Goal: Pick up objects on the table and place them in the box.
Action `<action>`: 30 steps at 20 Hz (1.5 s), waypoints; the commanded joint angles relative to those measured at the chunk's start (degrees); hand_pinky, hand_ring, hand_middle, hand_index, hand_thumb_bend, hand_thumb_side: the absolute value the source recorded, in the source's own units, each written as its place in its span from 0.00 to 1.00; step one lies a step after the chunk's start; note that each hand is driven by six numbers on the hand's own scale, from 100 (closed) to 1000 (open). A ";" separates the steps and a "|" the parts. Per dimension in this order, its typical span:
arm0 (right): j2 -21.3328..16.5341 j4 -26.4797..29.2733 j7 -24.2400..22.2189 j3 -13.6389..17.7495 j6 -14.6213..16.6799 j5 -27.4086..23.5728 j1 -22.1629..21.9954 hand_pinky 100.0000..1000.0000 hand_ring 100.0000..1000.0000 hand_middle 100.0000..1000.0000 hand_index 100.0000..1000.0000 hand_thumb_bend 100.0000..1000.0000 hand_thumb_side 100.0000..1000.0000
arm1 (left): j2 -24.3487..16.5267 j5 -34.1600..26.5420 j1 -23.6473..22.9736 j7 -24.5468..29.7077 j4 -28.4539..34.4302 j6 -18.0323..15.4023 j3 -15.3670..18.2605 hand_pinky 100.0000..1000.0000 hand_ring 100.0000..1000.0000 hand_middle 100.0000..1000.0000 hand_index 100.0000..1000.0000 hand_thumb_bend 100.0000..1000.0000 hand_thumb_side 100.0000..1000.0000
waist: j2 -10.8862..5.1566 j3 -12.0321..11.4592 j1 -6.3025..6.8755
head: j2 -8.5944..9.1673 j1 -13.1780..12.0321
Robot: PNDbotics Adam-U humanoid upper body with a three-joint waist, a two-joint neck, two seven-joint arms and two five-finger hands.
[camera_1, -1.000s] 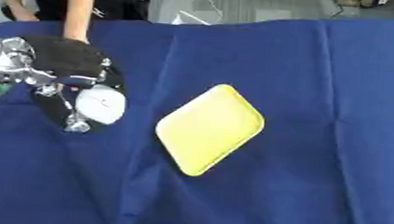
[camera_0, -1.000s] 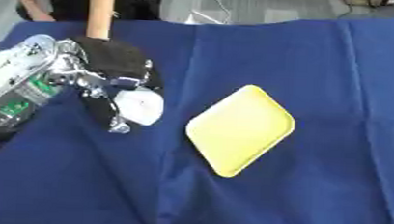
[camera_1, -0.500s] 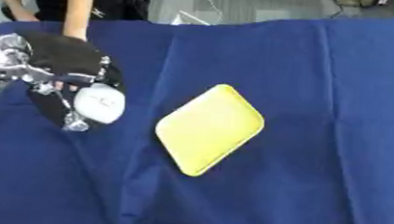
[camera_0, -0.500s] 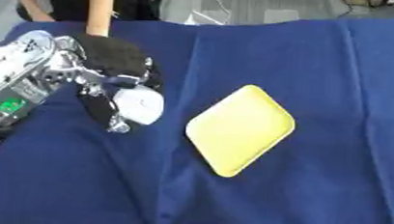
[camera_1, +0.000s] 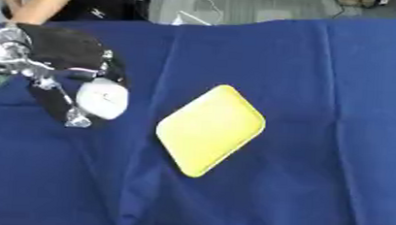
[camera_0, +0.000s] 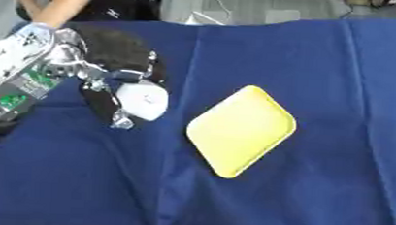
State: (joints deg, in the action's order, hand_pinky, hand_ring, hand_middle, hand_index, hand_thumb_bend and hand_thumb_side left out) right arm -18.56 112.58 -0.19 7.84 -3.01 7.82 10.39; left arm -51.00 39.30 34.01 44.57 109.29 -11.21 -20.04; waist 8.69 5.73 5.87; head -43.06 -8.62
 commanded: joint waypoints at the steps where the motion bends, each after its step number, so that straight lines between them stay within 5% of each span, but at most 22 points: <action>1: -1.35 0.65 -0.28 0.23 -0.03 0.13 0.10 0.75 0.77 0.81 0.95 0.00 0.91 | 2.05 -0.70 4.54 1.21 0.09 -0.52 -0.66 0.65 0.42 0.47 0.76 0.26 0.17 | -1.01 0.12 -0.28 | 0.80 0.39; 9: -1.05 0.65 -0.49 0.07 0.03 -0.04 0.43 0.75 0.77 0.81 0.95 0.00 0.91 | 12.45 0.82 16.16 5.00 -7.21 -3.88 -6.55 0.65 0.42 0.47 0.76 0.26 0.17 | -0.69 0.53 -0.39 | 0.99 0.17; 30: -1.03 0.85 -0.56 0.11 0.03 -0.12 0.71 0.75 0.77 0.81 0.95 0.00 0.91 | 15.14 3.06 16.93 3.77 -11.47 -5.49 -7.60 0.65 0.42 0.47 0.76 0.25 0.17 | -0.13 0.65 -0.40 | 0.82 0.28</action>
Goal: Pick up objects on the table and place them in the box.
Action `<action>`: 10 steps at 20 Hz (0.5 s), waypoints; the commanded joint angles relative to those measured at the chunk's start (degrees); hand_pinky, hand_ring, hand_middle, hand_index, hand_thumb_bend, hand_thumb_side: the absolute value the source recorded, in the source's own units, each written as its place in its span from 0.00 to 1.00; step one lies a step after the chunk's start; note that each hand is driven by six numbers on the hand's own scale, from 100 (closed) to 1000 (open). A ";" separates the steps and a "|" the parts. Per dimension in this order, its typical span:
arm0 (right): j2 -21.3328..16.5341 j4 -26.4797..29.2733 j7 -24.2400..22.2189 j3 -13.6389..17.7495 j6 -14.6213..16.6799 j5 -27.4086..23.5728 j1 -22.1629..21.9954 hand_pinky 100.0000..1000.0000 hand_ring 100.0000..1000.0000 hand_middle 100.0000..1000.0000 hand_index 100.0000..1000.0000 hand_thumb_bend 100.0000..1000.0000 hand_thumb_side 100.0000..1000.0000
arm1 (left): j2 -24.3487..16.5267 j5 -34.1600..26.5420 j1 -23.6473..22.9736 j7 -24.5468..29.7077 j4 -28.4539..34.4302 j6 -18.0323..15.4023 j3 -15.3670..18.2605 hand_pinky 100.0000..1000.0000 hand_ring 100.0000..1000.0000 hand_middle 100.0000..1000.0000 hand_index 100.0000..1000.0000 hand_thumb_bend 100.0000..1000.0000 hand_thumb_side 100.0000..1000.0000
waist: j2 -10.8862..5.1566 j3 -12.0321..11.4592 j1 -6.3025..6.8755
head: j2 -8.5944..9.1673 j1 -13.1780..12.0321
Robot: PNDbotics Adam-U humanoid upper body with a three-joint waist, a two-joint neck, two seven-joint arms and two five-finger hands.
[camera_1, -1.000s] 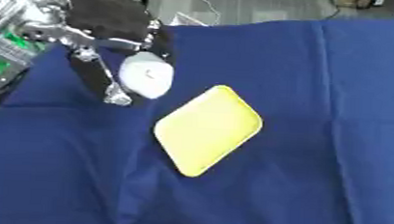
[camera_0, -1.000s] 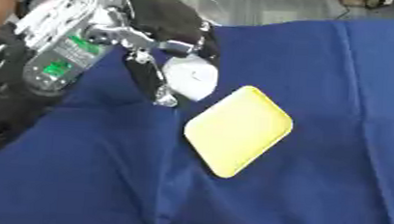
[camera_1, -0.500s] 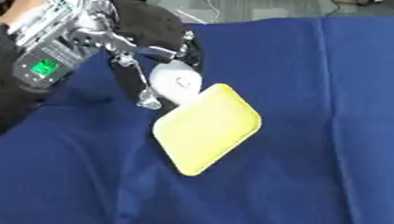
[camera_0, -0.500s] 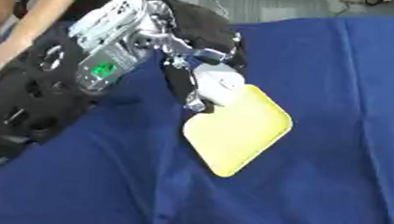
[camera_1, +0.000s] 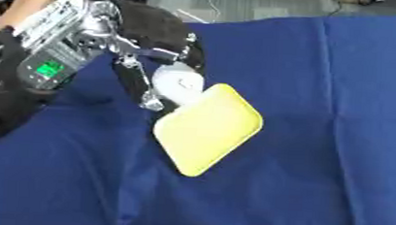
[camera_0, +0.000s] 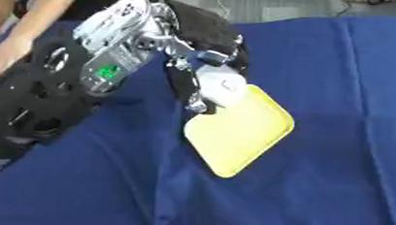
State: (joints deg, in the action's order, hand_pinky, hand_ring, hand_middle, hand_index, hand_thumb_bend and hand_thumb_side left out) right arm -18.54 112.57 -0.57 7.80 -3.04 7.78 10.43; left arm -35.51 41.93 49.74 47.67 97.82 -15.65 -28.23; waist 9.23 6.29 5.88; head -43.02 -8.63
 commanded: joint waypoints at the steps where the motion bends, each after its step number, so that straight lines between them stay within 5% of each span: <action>1: -1.04 0.87 -0.18 0.14 0.06 -0.09 0.67 0.75 0.77 0.81 0.95 0.00 0.91 | -0.11 0.57 1.26 0.52 -0.24 -1.02 0.59 0.65 0.42 0.47 0.76 0.24 0.17 | -0.65 0.10 -0.42 | 0.80 0.28; 10: -0.49 1.04 -0.44 -0.10 0.16 -0.34 1.37 0.75 0.77 0.81 0.95 0.00 0.91 | 5.74 6.22 2.21 -6.31 -5.65 -0.03 0.73 0.64 0.41 0.46 0.76 0.23 0.15 | 0.07 0.92 -0.87 | 1.95 -0.33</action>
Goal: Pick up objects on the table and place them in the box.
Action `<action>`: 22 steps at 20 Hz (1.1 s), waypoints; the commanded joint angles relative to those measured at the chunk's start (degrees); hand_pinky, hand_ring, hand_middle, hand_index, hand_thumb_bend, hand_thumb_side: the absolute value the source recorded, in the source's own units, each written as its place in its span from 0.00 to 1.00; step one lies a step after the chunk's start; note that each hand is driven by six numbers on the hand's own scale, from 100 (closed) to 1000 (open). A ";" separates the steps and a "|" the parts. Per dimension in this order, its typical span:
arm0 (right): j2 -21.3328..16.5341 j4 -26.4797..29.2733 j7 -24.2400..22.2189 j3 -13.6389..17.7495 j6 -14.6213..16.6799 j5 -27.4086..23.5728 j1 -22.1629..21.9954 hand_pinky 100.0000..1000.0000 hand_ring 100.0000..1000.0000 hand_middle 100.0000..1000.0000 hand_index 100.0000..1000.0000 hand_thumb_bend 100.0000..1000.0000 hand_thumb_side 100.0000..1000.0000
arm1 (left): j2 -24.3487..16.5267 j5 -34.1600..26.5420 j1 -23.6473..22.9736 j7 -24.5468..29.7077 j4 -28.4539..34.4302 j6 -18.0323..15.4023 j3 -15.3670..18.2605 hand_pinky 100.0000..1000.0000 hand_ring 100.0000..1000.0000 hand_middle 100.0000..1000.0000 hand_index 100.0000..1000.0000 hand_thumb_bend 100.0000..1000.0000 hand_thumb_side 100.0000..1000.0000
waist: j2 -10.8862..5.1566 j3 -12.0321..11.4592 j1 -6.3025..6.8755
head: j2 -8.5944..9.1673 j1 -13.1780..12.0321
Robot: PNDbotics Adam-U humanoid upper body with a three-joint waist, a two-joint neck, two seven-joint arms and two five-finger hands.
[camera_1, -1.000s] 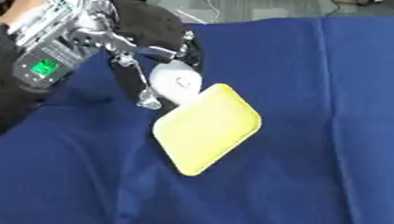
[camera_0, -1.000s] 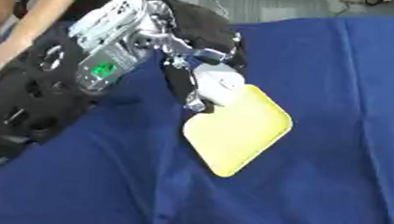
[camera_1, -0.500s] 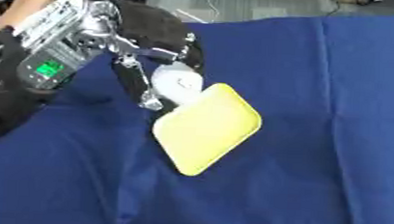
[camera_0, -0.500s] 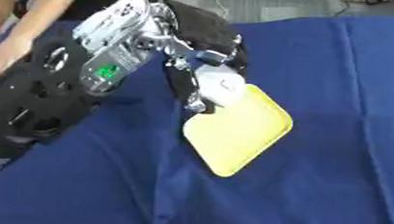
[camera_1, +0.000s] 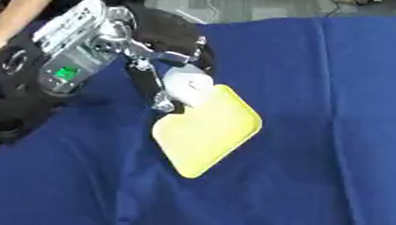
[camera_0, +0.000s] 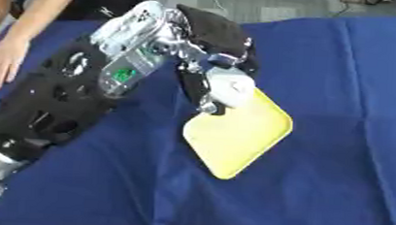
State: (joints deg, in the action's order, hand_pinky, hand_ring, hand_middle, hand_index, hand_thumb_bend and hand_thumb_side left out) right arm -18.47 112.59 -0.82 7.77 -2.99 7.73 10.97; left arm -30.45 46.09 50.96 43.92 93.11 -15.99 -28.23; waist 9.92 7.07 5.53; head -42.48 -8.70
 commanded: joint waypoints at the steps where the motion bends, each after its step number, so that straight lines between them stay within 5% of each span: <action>1: -0.48 1.05 -0.21 -0.09 0.11 -0.34 0.98 0.75 0.77 0.81 0.95 0.00 0.91 | 1.29 3.21 0.77 -4.28 -1.73 0.69 0.75 0.64 0.41 0.47 0.76 0.22 0.14 | -0.49 0.29 -0.57 | 1.60 -0.23; 8: -0.22 1.13 -0.43 -0.24 0.12 -0.52 1.38 0.75 0.77 0.81 0.95 0.00 0.91 | 4.21 7.89 -0.07 -11.94 -6.62 0.83 -0.31 0.63 0.41 0.47 0.76 0.20 0.14 | -0.10 0.71 -0.79 | 2.03 -0.34; 22: -0.15 1.10 -0.51 -0.25 0.13 -0.58 1.37 0.75 0.77 0.81 0.95 0.00 0.91 | 5.01 8.86 -1.36 -13.32 -9.61 0.13 -0.91 0.63 0.41 0.46 0.76 0.18 0.14 | -0.09 0.56 -0.88 | 2.07 -0.44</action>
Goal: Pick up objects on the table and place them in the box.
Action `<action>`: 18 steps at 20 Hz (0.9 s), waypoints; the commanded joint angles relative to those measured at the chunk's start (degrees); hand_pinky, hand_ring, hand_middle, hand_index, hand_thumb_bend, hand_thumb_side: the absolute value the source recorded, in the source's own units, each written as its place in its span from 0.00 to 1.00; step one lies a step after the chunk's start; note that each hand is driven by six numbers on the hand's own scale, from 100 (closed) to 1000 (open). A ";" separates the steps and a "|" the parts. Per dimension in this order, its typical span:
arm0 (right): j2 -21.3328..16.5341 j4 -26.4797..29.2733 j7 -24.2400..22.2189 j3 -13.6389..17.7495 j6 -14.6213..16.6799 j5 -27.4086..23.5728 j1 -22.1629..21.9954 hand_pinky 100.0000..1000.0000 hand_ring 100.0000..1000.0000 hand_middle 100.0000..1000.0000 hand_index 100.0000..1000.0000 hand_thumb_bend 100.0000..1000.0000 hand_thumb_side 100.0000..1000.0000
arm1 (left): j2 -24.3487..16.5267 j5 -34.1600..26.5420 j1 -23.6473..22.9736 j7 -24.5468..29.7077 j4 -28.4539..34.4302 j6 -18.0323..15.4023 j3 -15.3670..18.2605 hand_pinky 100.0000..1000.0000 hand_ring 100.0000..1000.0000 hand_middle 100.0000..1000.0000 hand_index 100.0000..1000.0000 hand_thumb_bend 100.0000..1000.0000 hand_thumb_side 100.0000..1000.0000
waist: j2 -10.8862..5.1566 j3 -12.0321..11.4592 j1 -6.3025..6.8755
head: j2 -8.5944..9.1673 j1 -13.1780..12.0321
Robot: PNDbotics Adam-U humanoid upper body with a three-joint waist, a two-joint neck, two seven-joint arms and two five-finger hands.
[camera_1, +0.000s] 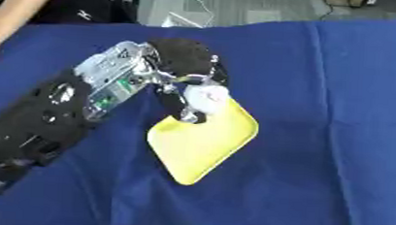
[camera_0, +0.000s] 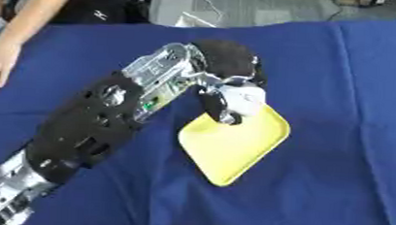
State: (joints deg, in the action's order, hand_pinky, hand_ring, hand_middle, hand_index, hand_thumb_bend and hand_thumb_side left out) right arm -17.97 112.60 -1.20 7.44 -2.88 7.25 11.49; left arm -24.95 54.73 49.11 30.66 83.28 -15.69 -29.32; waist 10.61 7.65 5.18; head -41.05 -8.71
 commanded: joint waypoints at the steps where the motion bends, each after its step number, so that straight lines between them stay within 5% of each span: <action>1: -0.66 1.08 -0.15 0.07 0.03 -0.11 0.85 0.75 0.77 0.81 0.95 0.00 0.91 | -0.44 0.14 0.43 0.00 0.04 -0.23 0.12 0.63 0.41 0.47 0.76 0.17 0.14 | -0.78 -0.03 -0.52 | 0.62 -0.43; 18: -0.37 1.17 -0.15 0.14 0.03 -0.19 1.21 0.75 0.77 0.81 0.95 0.00 0.90 | 2.78 -3.82 -4.35 -3.32 -9.34 2.03 1.10 0.61 0.38 0.46 0.76 0.01 0.14 | -0.19 0.14 -0.84 | 0.97 -0.61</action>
State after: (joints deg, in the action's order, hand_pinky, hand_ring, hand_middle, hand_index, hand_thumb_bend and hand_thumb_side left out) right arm -17.94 112.61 -1.29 7.44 -2.82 7.21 11.93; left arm -21.87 51.21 44.61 27.69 74.47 -13.83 -28.60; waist 11.02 7.77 4.85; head -40.78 -8.74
